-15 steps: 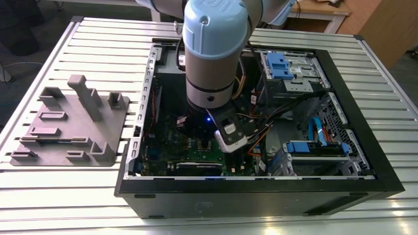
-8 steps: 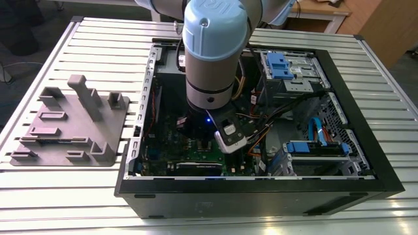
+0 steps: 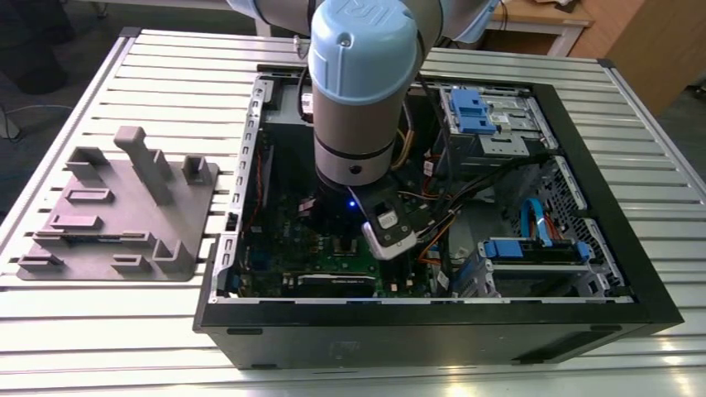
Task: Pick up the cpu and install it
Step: 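Place the cpu into insertion slot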
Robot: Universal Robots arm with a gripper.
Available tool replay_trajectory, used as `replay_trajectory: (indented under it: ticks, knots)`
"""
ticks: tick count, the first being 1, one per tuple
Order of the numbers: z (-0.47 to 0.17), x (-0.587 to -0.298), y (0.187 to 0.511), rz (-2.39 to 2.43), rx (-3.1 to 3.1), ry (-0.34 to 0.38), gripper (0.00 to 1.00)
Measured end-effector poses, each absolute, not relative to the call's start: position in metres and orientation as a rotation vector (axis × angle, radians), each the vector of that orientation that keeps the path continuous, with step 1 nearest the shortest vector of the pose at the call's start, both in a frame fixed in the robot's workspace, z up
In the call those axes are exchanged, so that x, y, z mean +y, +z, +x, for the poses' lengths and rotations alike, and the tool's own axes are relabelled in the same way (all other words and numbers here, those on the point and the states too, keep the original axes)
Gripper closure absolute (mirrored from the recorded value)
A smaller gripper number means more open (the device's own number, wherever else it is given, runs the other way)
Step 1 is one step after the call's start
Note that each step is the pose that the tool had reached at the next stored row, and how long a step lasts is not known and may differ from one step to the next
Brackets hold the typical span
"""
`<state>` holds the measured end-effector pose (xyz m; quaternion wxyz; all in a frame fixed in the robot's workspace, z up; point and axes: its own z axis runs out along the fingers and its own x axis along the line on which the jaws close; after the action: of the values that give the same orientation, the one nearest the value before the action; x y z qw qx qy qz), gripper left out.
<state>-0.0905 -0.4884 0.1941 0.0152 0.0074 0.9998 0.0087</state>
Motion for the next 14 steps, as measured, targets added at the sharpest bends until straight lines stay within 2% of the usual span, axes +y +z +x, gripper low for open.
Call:
replay_trajectory:
  ticks: [5,14]
  knots:
    - [-0.090,-0.488,0.196,0.023,3.111,0.028,0.89]
    - [-0.090,-0.488,0.217,0.023,3.111,0.027,0.89]
